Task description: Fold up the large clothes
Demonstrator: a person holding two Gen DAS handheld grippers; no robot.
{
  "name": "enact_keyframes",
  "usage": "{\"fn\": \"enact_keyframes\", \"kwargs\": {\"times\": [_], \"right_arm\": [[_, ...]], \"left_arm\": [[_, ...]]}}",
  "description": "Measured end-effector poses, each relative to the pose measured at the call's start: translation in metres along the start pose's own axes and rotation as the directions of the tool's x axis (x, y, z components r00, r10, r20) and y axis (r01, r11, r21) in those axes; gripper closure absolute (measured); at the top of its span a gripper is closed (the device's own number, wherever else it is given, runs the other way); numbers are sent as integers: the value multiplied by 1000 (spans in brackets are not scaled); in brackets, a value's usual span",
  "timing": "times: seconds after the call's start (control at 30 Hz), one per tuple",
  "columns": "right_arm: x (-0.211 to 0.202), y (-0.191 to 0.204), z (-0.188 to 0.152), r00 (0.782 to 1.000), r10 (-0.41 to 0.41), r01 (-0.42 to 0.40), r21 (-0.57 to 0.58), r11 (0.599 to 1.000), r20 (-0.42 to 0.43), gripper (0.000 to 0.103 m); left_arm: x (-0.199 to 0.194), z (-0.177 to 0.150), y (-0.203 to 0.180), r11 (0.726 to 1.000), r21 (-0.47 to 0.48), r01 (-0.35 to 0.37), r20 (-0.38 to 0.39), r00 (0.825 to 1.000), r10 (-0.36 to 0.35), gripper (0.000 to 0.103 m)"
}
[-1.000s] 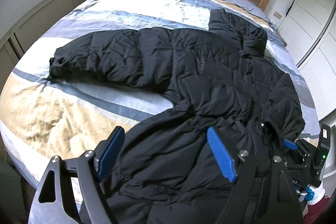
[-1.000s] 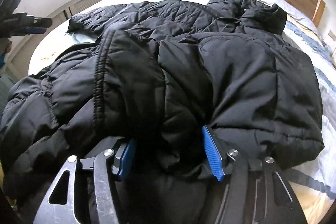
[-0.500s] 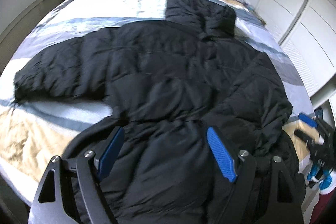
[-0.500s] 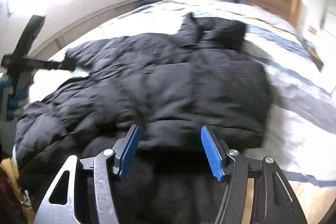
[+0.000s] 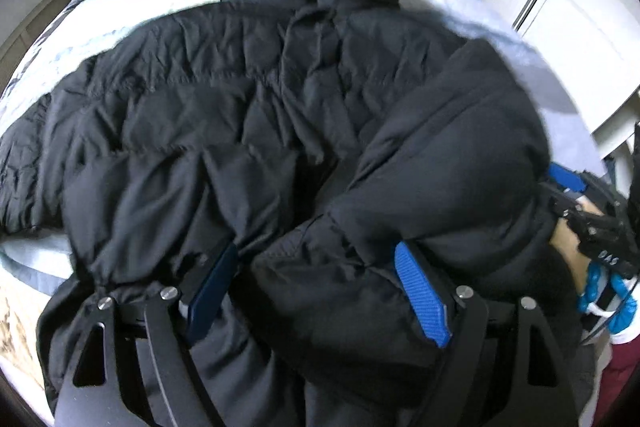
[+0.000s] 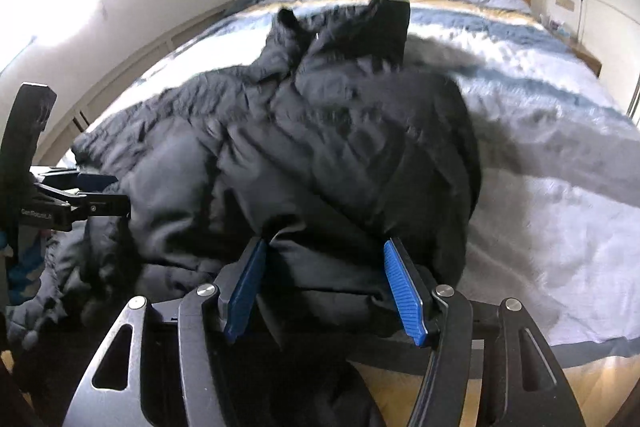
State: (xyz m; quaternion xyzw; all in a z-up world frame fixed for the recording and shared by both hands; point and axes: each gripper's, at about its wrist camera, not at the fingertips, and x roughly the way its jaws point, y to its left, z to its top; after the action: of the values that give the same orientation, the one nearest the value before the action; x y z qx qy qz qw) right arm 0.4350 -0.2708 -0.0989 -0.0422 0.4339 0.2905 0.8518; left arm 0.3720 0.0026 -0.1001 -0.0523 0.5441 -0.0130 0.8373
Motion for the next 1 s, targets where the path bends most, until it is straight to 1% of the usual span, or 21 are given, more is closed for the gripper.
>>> {"fn": "enact_keyframes", "kwargs": {"times": [0.1,0.2,0.3,0.4,0.47,0.53,0.63,0.67,0.73,0.8,0.87,0.93,1.0], "right_arm": [[15,-8,-12,1000,24,-24,24,999,-12,43],[21,-9,-18,1000,24,-24,27,999,-10,43],[18,-9,-20,1000,16,-16,21,1000,-22,43],[4,-7,-21,999,-10,10,-2,1000,-38,43],[-9,-9,-19,999,-35,35,-16,999,-23,43],[-20,-13,-12,998,-55,55,-17,998,7,43],[-25,-21,1,994,-97,98,-8,995,39,42],[-22,-23,4,993,-112,112,-6,994,42,42],[-14,-26,9,992,-123,123,1,992,39,42],[-3,-27,8,992,-120,120,3,993,24,42],[8,-28,4,993,-118,118,4,993,6,42],[14,-29,-3,994,-108,108,21,994,-2,42],[14,-30,-6,993,-121,121,31,992,-7,42]], "left_arm": [[18,-9,2,1000,3,-11,-17,1000,11,22],[17,-12,0,1000,10,-22,-10,1000,23,22],[6,-13,3,999,-4,-34,-2,999,34,22],[-19,-8,-5,997,38,-62,62,996,59,22],[-33,2,-12,997,56,-49,100,994,44,22],[-38,14,-17,998,57,-22,120,993,15,22],[-30,32,-29,998,56,0,133,991,-7,22],[-27,34,-31,998,55,1,129,992,-8,22],[-9,36,-34,999,44,-4,94,996,0,22],[10,27,-32,999,41,-21,52,998,19,22],[22,17,-28,999,44,-31,28,999,30,22],[24,12,-22,999,39,-22,19,1000,21,22],[18,10,-18,999,38,-17,23,1000,16,22]]}}
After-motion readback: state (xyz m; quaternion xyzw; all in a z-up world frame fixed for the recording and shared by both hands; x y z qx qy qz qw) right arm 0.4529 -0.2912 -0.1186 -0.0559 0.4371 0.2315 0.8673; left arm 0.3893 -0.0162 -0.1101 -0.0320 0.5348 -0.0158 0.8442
